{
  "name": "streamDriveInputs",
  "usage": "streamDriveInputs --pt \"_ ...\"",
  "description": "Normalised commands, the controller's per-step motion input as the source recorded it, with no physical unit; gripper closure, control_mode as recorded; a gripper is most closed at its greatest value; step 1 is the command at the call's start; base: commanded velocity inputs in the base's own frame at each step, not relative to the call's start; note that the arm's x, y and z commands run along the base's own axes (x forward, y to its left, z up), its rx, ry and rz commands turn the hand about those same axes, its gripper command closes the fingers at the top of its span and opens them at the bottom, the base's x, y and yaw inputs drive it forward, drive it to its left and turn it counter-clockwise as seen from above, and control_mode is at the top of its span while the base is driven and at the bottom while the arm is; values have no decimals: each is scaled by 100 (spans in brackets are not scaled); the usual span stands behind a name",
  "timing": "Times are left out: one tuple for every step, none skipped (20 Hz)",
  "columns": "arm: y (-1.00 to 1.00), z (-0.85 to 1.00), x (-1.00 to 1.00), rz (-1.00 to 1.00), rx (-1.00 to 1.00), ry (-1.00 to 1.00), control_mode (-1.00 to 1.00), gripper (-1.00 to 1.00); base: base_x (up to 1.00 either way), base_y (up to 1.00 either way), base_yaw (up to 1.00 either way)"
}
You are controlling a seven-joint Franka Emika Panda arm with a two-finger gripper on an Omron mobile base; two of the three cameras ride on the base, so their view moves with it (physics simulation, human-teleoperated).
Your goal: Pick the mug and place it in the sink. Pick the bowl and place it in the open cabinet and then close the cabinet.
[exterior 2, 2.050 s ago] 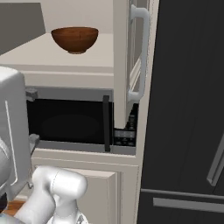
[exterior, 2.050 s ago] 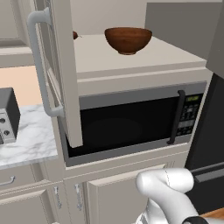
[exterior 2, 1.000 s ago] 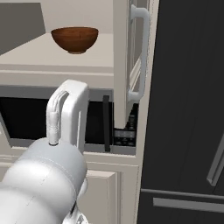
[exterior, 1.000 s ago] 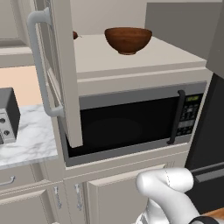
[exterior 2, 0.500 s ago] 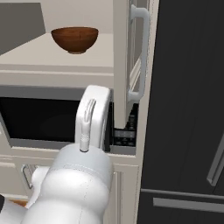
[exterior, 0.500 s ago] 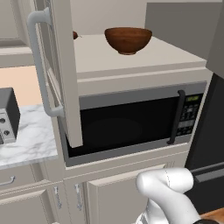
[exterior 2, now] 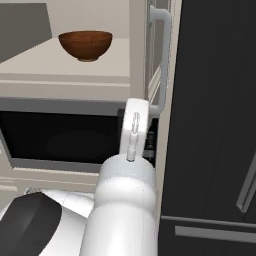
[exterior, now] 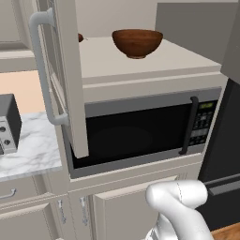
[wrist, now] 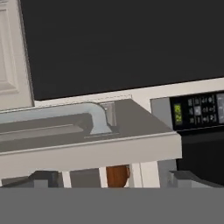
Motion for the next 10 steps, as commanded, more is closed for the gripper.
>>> streamDriveInputs --pt "-29 -6 66 0 0 0 -100 -100 0 0 0" --pt "-24 -11 61 0 0 0 -100 -100 0 0 0" --pt "-16 -15 55 0 0 0 -100 -100 0 0 0" --pt "-19 -16 59 0 0 0 -100 -100 0 0 0" --pt "-21 -14 59 0 0 0 -100 -100 0 0 0" --pt "-27 -11 59 0 0 0 -100 -100 0 0 0" --pt "-24 -5 58 0 0 0 -100 -100 0 0 0" --pt "-11 -2 56 0 0 -1 -100 -100 0 0 0" --pt "-8 -13 48 0 0 -2 -100 -100 0 0 0" --pt "-9 -16 44 0 0 -3 -100 -100 0 0 0"
